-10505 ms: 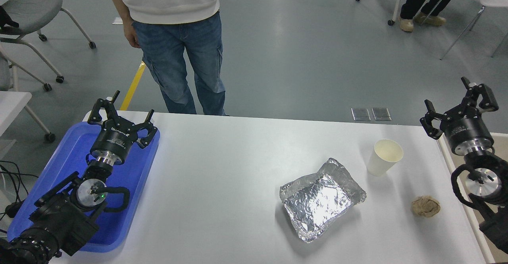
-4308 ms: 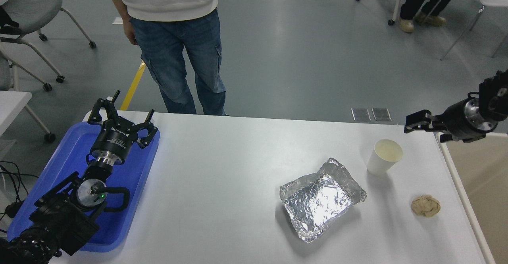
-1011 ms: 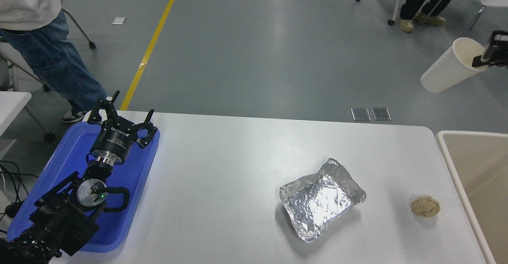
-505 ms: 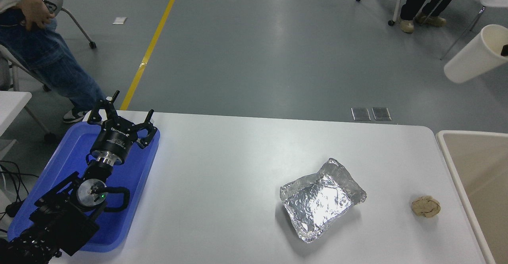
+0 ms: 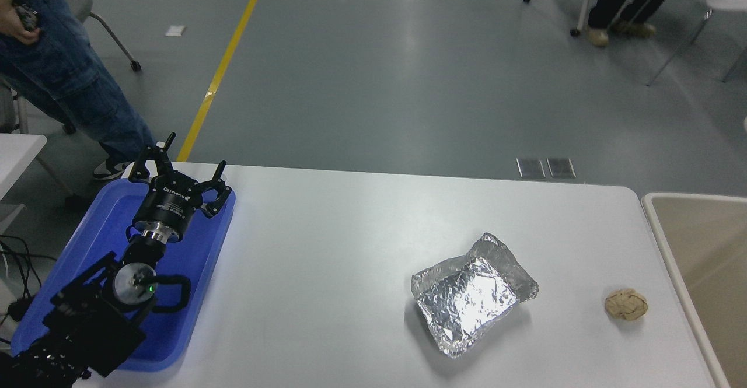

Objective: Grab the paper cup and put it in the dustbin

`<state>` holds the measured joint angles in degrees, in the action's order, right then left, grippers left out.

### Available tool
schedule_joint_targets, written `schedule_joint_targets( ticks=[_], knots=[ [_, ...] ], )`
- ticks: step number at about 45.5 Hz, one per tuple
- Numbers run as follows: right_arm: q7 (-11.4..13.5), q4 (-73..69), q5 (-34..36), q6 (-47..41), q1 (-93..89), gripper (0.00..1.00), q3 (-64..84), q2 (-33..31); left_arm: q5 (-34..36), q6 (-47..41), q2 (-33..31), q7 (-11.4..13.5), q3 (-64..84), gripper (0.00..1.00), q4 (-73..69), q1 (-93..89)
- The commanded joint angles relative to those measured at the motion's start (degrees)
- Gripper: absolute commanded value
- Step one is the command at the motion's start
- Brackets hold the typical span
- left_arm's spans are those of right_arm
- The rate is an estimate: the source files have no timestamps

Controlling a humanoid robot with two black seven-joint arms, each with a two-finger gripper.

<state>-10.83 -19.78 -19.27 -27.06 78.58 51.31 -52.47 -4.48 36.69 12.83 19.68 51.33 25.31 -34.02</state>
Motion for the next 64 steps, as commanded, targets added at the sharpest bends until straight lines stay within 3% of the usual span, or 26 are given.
schedule_joint_targets(
  ticks=[1, 16, 28, 40, 43, 47, 52, 64],
  knots=[
    [0.28, 6.25, 8.63, 11.85, -15.99, 0.00, -1.39, 2.28, 0.00, -0.04, 0.00, 0.01, 0.00, 1.00, 0.00, 0.00],
    [0.37, 7.65, 11.36, 22.84, -33.22, 0.00, -11.67, 8.78, 0.00, -0.04, 0.00, -0.08, 0.00, 1.00, 0.00, 0.00],
    [0.37, 10.55, 11.36, 26.18, -43.60, 0.00, -18.35, 15.20, 0.00, 0.05, 0.00, -0.08, 0.00, 1.00, 0.00, 0.00],
    [0.37, 10.56, 11.62, 27.06, -45.18, 0.00, -19.58, 16.17, 0.00, -0.04, 0.00, 0.01, 0.00, 1.00, 0.00, 0.00],
    [0.37, 10.56, 12.33, 27.06, -45.18, 0.27, -20.11, 16.08, 0.00, -0.04, 0.00, 0.01, 0.00, 1.00, 0.00, 0.00],
    [0.28, 10.47, 12.94, 27.15, -45.18, 0.51, -20.37, 15.99, 0.00, -0.04, 0.00, 0.01, 0.00, 1.00, 0.00, 0.00],
    [0.28, 10.38, 12.94, 27.15, -45.27, 1.00, -20.20, 15.73, 0.00, -0.04, 0.00, -0.08, 0.00, 1.00, 0.00, 0.00],
    [0.19, 8.27, 11.89, 26.09, -39.57, 1.00, -18.62, 13.54, 0.00, 0.05, 0.00, 0.01, 0.00, 1.00, 0.00, 0.00]
  ],
)
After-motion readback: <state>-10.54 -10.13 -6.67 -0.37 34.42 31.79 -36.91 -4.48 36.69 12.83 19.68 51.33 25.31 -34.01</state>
